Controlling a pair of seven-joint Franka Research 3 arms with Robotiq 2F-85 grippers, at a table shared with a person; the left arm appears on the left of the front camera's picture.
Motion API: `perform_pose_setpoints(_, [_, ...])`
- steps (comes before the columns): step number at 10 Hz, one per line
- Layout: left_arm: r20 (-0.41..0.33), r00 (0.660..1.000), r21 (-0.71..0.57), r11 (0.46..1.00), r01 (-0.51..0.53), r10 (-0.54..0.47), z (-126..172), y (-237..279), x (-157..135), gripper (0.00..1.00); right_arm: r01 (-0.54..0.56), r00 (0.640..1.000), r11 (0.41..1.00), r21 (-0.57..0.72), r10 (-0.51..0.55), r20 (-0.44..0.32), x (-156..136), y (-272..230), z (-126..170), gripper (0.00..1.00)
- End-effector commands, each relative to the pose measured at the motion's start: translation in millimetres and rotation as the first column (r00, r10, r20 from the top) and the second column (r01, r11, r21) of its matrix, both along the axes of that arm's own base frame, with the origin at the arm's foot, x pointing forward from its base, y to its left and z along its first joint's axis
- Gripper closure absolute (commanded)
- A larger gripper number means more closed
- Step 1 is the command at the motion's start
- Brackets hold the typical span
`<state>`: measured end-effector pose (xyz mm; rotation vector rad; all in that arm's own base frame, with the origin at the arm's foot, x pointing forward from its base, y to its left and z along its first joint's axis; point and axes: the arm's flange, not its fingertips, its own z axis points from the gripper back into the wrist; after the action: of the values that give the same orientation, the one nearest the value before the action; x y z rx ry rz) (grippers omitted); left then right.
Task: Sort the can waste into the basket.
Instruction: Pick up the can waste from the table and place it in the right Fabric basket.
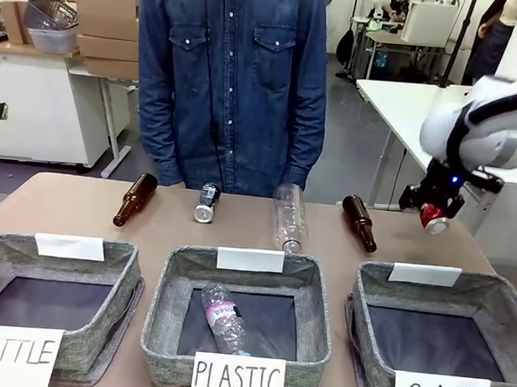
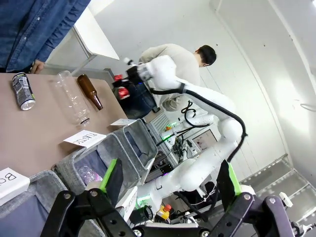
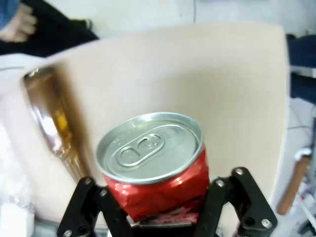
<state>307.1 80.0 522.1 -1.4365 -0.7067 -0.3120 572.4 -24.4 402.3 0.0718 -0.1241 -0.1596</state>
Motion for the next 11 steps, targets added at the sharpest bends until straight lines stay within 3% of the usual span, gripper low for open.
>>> perform_pose_setpoints(1, [0.026, 1.0, -0.013, 1.0, 0.002, -0.001, 1.5, -0.7, 1.6, 0.0, -0.105, 0.991, 0.989, 0.101, 0.113, -0.075, -96.3, -3.9, 71.4, 1.0])
perform_pose_setpoints(2, [0.026, 1.0, -0.013, 1.0, 0.002, -0.001, 1.5, -0.7, 1.6, 0.0, -0.197, 0.971, 0.971, 0.134, 0.212, -0.111, -148.6, -7.0, 89.8, 1.0])
perform_pose_setpoints(3, [0.026, 1.0, -0.013, 1.0, 0.002, -0.001, 1.5, -0.7, 1.6, 0.0, -0.256, 0.949, 0.957, 0.137, 0.276, -0.152, -176.7, -8.6, 92.8, 1.0])
perform_pose_setpoints(5, [0.026, 1.0, -0.013, 1.0, 0.002, -0.001, 1.5, -0.7, 1.6, 0.0, -0.412, 0.896, 0.909, 0.06, 0.416, -0.157, -244.4, -5.3, 81.3, 1.0])
perform_pose_setpoints(7, [0.026, 1.0, -0.013, 1.0, 0.002, -0.001, 1.5, -0.7, 1.6, 0.0, -0.486, 0.864, 0.869, 0.092, 0.494, -0.101, -264.2, -4.0, 69.6, 1.0])
perform_pose_setpoints(11, [0.026, 1.0, -0.013, 1.0, 0.002, -0.001, 1.5, -0.7, 1.6, 0.0, -0.521, 0.841, 0.846, 0.113, 0.531, -0.103, -257.5, -8.5, 69.6, 1.0])
